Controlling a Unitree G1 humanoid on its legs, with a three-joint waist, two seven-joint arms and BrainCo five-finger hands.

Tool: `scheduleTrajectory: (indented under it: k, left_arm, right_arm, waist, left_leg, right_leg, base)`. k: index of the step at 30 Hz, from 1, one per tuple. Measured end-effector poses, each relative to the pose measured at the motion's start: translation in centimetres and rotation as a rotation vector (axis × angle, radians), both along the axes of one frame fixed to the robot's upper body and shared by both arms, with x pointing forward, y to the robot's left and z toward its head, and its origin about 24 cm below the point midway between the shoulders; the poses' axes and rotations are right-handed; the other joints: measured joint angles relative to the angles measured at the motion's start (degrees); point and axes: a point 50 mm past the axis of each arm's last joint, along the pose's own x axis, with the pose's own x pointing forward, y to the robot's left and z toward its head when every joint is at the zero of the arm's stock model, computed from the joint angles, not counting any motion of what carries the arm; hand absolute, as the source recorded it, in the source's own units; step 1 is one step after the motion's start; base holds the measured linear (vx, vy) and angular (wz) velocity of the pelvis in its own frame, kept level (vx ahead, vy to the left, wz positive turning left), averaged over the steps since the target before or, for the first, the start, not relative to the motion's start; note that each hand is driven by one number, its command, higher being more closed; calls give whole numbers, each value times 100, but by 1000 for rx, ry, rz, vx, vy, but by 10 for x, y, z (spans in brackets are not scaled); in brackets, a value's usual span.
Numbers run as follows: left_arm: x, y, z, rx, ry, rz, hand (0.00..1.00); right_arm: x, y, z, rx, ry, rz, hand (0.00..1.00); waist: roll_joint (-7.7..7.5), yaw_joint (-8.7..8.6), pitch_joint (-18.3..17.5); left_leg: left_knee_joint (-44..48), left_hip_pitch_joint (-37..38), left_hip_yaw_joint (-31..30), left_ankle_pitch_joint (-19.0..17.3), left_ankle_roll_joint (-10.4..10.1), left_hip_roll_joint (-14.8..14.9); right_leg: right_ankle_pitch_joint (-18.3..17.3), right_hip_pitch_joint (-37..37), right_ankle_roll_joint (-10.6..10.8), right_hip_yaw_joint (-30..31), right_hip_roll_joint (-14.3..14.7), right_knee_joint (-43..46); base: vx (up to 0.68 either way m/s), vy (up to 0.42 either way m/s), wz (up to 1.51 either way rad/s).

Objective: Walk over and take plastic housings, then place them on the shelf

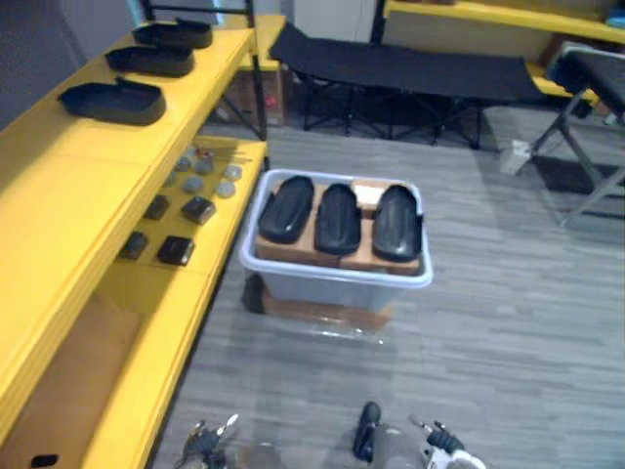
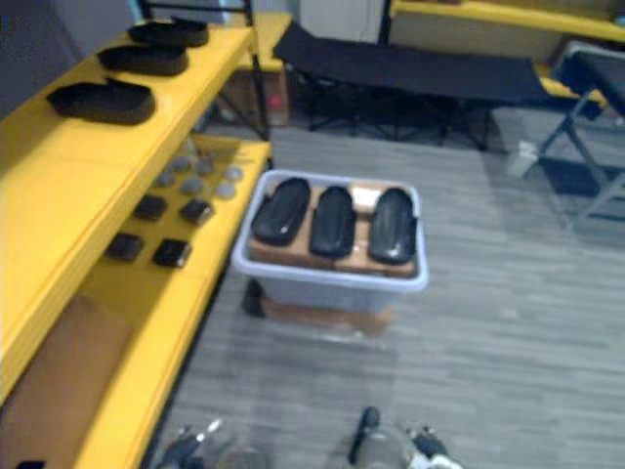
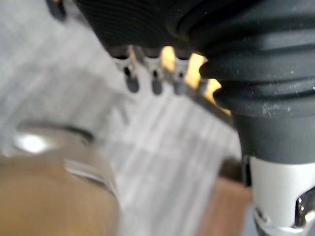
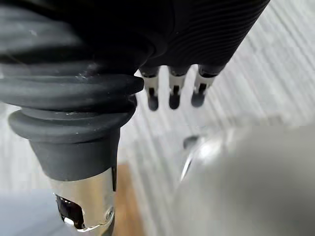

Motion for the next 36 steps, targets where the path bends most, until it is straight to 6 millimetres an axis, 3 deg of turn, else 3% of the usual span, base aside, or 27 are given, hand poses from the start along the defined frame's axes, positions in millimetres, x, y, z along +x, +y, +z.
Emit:
scheduleTrajectory:
  k: [1,2,3,5,6,8,9,10,13,15,18,20,21,22,23,25,27,28,29,31,34,36]
  left_arm:
    - [4,-1,2,-12,-17,11,0]
    - [7,-4,3,-22,-33,19,0]
    - [10,-3,5,-18,-42,20,0]
    - [11,1,6,-3,-40,19,0]
    - [11,1,6,-1,-40,16,0]
    - [18,-2,7,1,-39,-29,0]
    - [20,-2,8,3,-39,-32,0]
    - [33,-2,13,5,-71,-44,0]
    - [47,4,19,30,-106,-59,0]
    - [44,3,18,36,-95,-79,0]
    - [35,5,14,44,-76,-84,0]
    - [33,2,14,53,-70,-110,0]
    - [31,0,12,61,-64,-132,0]
    - [31,1,12,67,-65,-140,0]
    - [32,4,13,87,-73,-149,0]
    - [31,7,13,114,-68,-167,0]
    - [32,11,15,137,-97,-145,0]
    - [31,14,16,142,-105,-128,0]
    - [29,16,16,144,-106,-119,0]
    - [23,27,16,159,-113,-72,0]
    - [15,34,16,177,-98,-64,0]
    - [7,40,15,193,-86,-51,0]
  right_arm:
    - [-6,-1,-1,2,19,-9,0]
    - [-18,-1,-3,8,54,-28,0]
    - [-28,-1,-5,10,86,-38,0]
    - [-35,-1,-6,6,115,-50,0]
    - [-38,-2,-6,4,121,-62,0]
    - [-30,-11,-2,-18,82,-95,0]
    - [-26,-11,-2,-18,67,-93,0]
    - [-16,-12,1,-27,13,-71,0]
    - [12,-12,8,-48,-93,-23,0]
    - [22,-15,13,-99,-161,67,0]
    - [54,11,27,-185,-315,501,0]
    - [86,37,49,-247,-494,851,0]
    - [110,76,72,-261,-667,1120,0]
    - [119,93,82,-265,-748,1205,0]
    - [139,128,109,-281,-917,1321,0]
    - [166,166,156,-320,-1163,1334,0]
    - [201,181,240,-458,-1510,1131,0]
    - [214,173,273,-506,-1611,1001,0]
    - [222,163,294,-541,-1666,899,0]
    - [245,111,355,-673,-1763,544,0]
    - [260,46,381,-775,-1672,260,0]
    - [270,9,376,-780,-1540,123,0]
  waist:
    - [3,-9,8]
    - [20,-43,22]
    - [37,-89,70]
    - [-23,-96,109]
    - [-27,-105,114]
    - [-19,-174,135]
    - [-45,-193,140]
    - [-88,-288,192]
    - [-199,-249,529]
    - [-155,-257,572]
    - [-103,-260,567]
    - [-114,-230,565]
    - [-159,-112,570]
    - [-174,-57,562]
    - [-217,76,573]
    - [-273,300,575]
    - [-294,479,576]
    - [-312,480,571]
    - [-341,479,555]
    - [-435,479,534]
    - [-442,474,600]
    - [-411,435,739]
  left_leg:
    - [311,-95,-23,36,0,55]
    - [1298,-556,-225,228,8,198]
    - [2513,-1076,-445,931,-61,394]
    - [2923,-1320,-410,828,-166,502]
    - [2731,-1344,-221,730,-136,538]
    - [1116,-1352,697,868,129,568]
    - [828,-1279,809,868,128,434]
    - [84,-1156,809,868,129,99]
    - [-528,-1100,830,992,160,-237]
    - [-638,-1034,826,1011,189,-358]
    - [-874,-879,739,1042,210,-517]
    - [-939,-900,615,1056,231,-565]
    - [-943,-938,500,1067,249,-585]
    - [-940,-978,459,1070,252,-585]
    - [-948,-1037,357,1104,261,-585]
    - [-950,-1112,311,1124,256,-572]
    - [-916,-1125,203,1125,257,-571]
    - [-912,-1106,187,1126,258,-571]
    - [-905,-1095,188,1126,258,-573]
    - [-816,-1088,194,1125,259,-573]
    - [-800,-1096,187,1124,260,-573]
    - [-649,-1226,165,1120,263,-547]
  right_leg:
    - [-112,11,-1,-12,0,100]
    - [-263,157,12,-88,16,150]
    - [-326,511,12,-137,112,-31]
    - [-240,881,-26,-154,129,-364]
    - [-182,1002,11,-160,122,-494]
    - [-43,1127,209,-214,6,-773]
    - [5,1127,283,-211,-75,-864]
    - [168,1065,393,-297,-176,-1180]
    - [415,946,432,-299,-295,-1395]
    - [425,980,448,-303,-391,-1408]
    - [432,1181,460,-442,-481,-1475]
    - [453,1238,493,-570,-518,-1515]
    - [455,1248,494,-649,-524,-1515]
    - [455,1248,494,-694,-517,-1516]
    - [455,1252,494,-787,-510,-1524]
    - [459,1253,492,-804,-484,-1560]
    - [510,1295,456,-804,-478,-1560]
    - [544,1324,445,-790,-478,-1559]
    - [558,1336,444,-781,-481,-1559]
    - [583,1361,434,-766,-498,-1529]
    - [581,1338,435,-763,-509,-1483]
    - [570,1256,436,-765,-510,-1414]
  base:
    - [276,-153,15]
    - [270,-130,19]
    - [270,-130,17]
    - [198,-18,-2]
    - [226,26,-9]
    - [192,70,4]
    - [217,148,41]
    - [159,145,39]
    - [118,113,13]
    - [113,114,10]
    - [88,75,19]
    - [44,60,36]
    - [25,70,36]
    - [-4,54,41]
    - [-28,20,36]
    - [-31,18,28]
    - [-35,55,18]
    - [-39,80,11]
    - [-42,85,4]
    - [-47,75,-2]
    - [-62,41,-3]
    - [-89,19,-1]
